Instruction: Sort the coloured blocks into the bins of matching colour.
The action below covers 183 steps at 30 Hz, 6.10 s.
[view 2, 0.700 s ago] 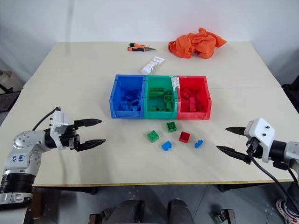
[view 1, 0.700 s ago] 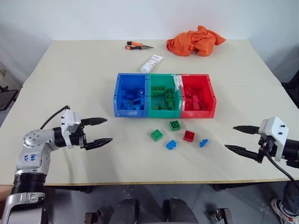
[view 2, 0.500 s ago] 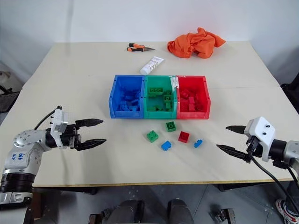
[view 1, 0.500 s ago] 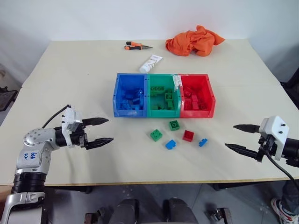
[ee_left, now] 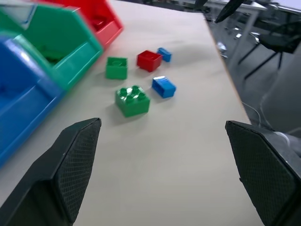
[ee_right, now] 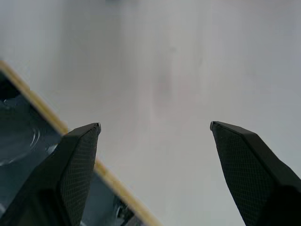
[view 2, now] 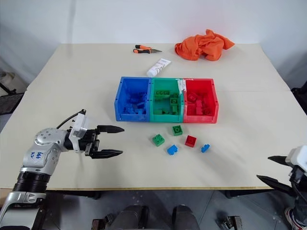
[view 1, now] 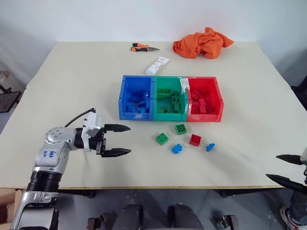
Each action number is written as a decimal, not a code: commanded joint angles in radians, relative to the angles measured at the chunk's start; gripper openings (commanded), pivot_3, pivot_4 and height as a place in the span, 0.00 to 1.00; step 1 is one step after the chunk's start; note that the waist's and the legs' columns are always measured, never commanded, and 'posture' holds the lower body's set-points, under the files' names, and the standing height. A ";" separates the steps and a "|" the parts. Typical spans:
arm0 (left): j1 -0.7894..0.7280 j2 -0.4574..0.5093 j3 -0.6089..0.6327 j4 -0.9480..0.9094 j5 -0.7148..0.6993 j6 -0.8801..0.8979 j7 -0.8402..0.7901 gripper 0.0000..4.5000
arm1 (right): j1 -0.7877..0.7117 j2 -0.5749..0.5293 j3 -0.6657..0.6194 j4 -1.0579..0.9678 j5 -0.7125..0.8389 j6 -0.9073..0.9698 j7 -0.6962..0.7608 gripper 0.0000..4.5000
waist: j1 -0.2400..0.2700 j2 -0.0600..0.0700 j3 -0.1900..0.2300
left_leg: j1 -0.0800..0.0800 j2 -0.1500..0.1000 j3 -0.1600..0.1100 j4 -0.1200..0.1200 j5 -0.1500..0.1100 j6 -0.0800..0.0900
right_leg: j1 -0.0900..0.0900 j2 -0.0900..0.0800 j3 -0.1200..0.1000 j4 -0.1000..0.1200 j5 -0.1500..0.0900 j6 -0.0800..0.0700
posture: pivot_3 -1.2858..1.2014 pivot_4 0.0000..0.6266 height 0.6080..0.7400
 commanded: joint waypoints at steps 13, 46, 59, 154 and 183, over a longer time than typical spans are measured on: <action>0.122 0.017 0.062 -0.137 -0.031 0.009 0.067 1.00 | -0.610 0.034 0.591 0.098 -0.068 0.060 -0.055 0.87 | -0.015 0.001 0.001 | -0.001 0.000 -0.001 0.000 0.000 -0.001 | -0.002 -0.001 0.000 0.000 0.000 0.000 | 0.52 0.24 1.00; 0.206 0.012 0.094 -0.220 -0.041 0.030 0.157 1.00 | -0.942 0.187 0.679 0.064 -0.039 0.143 -0.155 0.08 | -0.020 0.003 0.002 | -0.003 0.000 -0.004 0.003 0.000 -0.002 | -0.002 -0.001 -0.003 0.001 0.000 0.000 | 0.52 0.24 1.00; 0.168 -0.011 0.076 -0.179 -0.019 -0.027 0.178 1.00 | -1.522 0.730 0.940 0.659 -0.265 -0.032 -0.434 0.08 | -0.043 0.003 0.002 | -0.008 0.000 -0.003 0.003 0.001 -0.004 | -0.016 -0.001 -0.004 0.013 0.000 0.000 | 0.52 0.24 1.00; 0.150 -0.025 0.062 -0.160 -0.017 -0.025 0.178 1.00 | -1.050 0.201 0.677 0.202 -0.065 0.021 -0.126 0.69 | -0.007 0.006 0.004 | -0.008 0.000 -0.012 0.007 -0.002 -0.003 | -0.003 -0.002 -0.014 0.004 0.000 -0.001 | 0.52 0.24 1.00; 0.168 -0.024 0.069 -0.172 -0.020 -0.022 0.186 1.00 | -0.864 0.201 0.900 -0.017 -0.093 0.037 -0.013 0.69 | -0.008 0.006 0.004 | -0.007 -0.001 -0.018 0.009 -0.002 -0.004 | 0.002 -0.001 -0.017 -0.001 0.000 -0.001 | 0.52 0.24 1.00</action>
